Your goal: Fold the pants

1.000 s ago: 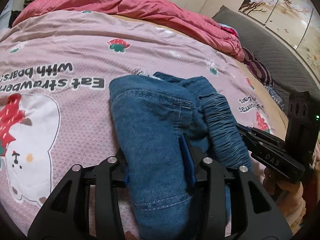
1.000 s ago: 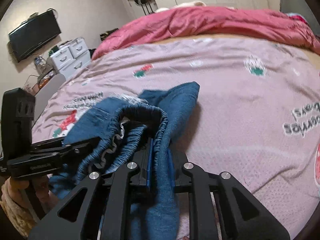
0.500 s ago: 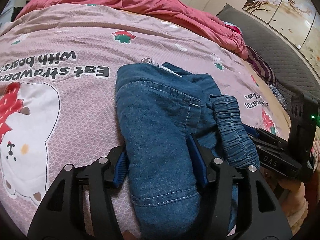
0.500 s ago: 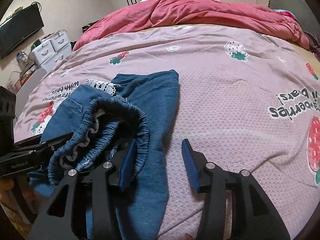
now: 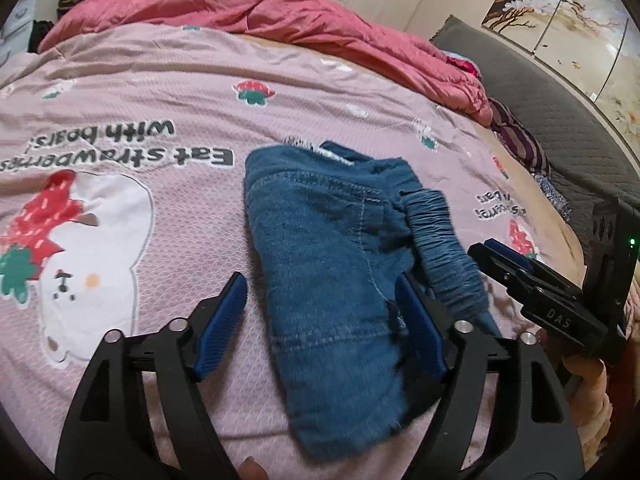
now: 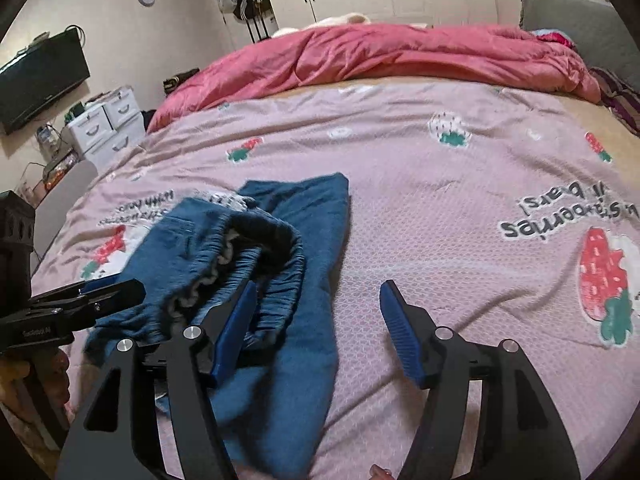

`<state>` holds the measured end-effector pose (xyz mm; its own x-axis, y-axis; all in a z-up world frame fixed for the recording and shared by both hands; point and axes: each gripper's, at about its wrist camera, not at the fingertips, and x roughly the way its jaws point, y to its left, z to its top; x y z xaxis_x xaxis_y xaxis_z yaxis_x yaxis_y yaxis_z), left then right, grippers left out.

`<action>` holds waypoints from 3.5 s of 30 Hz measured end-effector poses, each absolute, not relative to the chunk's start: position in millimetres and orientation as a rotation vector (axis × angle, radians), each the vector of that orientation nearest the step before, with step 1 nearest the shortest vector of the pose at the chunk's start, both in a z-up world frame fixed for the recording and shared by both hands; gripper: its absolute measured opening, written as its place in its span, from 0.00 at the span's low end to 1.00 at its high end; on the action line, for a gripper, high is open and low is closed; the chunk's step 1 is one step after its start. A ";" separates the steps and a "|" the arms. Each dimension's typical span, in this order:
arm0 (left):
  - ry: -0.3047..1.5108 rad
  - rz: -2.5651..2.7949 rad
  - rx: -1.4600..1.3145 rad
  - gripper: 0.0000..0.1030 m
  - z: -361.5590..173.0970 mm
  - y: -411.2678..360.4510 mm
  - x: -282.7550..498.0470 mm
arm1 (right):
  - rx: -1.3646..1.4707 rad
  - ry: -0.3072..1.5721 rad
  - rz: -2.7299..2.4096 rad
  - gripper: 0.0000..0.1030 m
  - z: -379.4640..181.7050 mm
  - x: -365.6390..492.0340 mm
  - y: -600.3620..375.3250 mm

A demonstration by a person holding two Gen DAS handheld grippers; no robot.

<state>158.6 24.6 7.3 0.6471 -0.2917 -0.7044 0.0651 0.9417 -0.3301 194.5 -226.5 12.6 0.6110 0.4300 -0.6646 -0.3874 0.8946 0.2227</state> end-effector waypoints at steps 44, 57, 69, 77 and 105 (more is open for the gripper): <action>0.757 -0.150 -0.220 0.91 21.0 5.9 25.8 | -0.062 0.613 0.412 0.96 45.3 54.5 -244.1; 0.822 -0.120 -0.230 0.91 -10.2 6.3 25.0 | -0.062 0.700 0.403 0.96 11.8 54.9 -240.5; 0.830 -0.105 -0.231 0.91 -11.7 8.5 26.4 | -0.059 0.720 0.407 0.96 6.0 55.6 -238.2; 0.830 -0.100 -0.224 0.91 -10.4 8.5 26.3 | -0.055 0.720 0.403 0.96 6.0 55.1 -240.3; 0.826 -0.081 -0.211 0.91 -6.7 7.8 24.7 | -0.056 0.720 0.396 0.96 6.9 53.0 -240.6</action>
<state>24.7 7.8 -6.7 0.6758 -0.1530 -0.7210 -0.0108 0.9761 -0.2173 53.0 -240.6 6.9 0.6811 0.3335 -0.6519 -0.3715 0.9245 0.0849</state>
